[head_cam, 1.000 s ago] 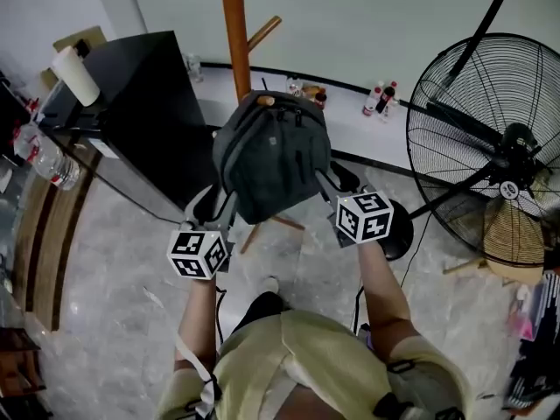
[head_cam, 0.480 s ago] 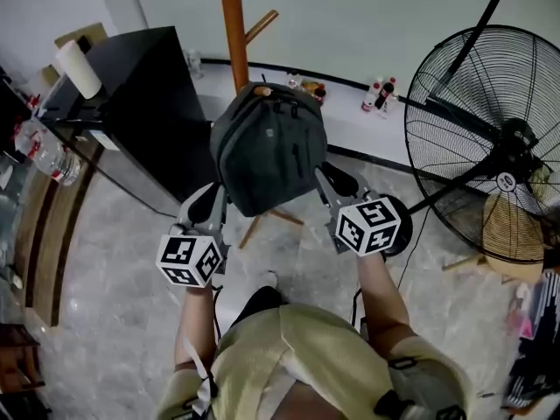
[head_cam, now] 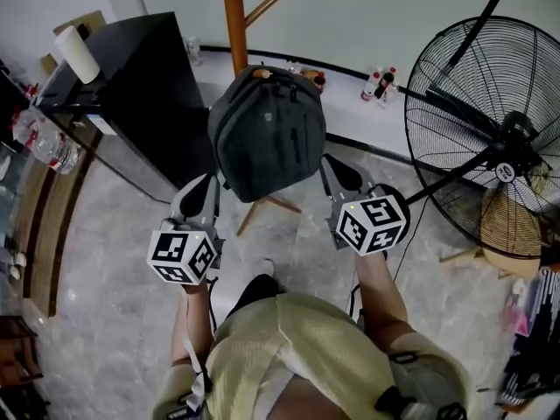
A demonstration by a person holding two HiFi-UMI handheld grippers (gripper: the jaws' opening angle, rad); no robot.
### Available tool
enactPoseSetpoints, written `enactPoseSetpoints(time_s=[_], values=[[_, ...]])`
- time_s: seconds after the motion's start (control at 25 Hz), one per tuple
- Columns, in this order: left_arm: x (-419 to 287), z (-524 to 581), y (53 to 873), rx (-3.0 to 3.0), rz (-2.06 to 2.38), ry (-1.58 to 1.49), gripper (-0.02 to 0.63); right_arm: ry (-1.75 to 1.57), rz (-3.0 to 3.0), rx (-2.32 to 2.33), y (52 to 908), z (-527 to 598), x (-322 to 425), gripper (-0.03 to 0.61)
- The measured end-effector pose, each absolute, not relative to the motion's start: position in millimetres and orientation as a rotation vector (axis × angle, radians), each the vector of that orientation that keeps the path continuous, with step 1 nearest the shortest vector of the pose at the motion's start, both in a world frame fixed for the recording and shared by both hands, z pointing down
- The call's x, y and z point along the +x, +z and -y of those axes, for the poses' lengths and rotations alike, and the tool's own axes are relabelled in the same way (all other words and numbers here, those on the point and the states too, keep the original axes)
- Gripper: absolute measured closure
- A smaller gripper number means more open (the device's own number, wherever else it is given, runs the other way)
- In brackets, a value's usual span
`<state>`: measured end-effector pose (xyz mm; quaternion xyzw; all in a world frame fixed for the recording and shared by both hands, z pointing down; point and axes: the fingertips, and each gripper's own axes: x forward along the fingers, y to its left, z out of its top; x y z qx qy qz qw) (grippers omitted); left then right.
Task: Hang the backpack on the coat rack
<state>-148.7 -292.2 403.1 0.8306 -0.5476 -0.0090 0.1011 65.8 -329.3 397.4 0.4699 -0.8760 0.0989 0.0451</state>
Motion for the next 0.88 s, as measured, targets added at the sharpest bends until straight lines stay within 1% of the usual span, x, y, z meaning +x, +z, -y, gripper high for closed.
enactPoseSetpoints(time_s=[0.88], values=[[-155.4, 296.9, 397.7, 2.469, 1.610, 0.009, 0.615, 0.353, 2.702, 1.440, 392.3, 338.7, 49.4, 0.575]])
